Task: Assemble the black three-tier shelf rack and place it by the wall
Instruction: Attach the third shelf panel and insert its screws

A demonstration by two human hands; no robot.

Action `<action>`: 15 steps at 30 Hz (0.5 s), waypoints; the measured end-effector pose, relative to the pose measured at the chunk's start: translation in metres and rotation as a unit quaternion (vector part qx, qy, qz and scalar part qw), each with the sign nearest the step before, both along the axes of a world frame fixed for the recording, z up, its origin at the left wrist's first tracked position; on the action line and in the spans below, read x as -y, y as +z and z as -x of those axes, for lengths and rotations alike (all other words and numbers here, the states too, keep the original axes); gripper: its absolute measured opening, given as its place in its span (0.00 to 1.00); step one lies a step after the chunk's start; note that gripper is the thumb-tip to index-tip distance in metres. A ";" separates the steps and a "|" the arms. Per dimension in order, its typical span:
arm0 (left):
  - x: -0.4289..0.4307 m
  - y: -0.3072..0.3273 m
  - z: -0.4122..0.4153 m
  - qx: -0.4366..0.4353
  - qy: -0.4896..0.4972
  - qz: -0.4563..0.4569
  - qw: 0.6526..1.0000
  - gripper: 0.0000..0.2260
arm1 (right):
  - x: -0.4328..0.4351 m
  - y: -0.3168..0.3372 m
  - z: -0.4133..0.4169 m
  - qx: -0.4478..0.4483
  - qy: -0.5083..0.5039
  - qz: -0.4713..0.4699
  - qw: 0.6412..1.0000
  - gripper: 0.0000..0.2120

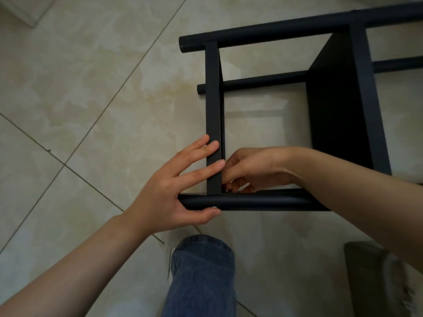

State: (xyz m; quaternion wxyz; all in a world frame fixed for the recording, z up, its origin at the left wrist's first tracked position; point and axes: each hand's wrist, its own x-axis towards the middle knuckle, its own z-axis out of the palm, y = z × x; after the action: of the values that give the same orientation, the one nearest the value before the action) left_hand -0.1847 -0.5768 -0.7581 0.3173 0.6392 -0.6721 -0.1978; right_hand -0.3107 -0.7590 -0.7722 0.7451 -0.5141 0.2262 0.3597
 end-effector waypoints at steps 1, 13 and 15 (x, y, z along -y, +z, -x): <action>0.000 0.000 0.000 0.000 0.000 -0.001 1.000 0.29 | 0.003 0.001 0.001 -0.001 0.002 -0.002 1.000 0.08; 0.000 0.000 0.001 -0.003 0.002 0.000 1.000 0.30 | -0.005 0.001 -0.001 -0.023 -0.010 -0.003 1.000 0.08; 0.000 0.000 0.000 -0.002 0.002 0.001 1.000 0.30 | -0.004 0.001 -0.001 -0.018 -0.019 -0.009 1.000 0.11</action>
State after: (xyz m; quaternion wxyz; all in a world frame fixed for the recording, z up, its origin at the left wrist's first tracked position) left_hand -0.1850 -0.5768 -0.7580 0.3196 0.6396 -0.6704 -0.1981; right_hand -0.3096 -0.7546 -0.7712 0.7526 -0.4961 0.2458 0.3564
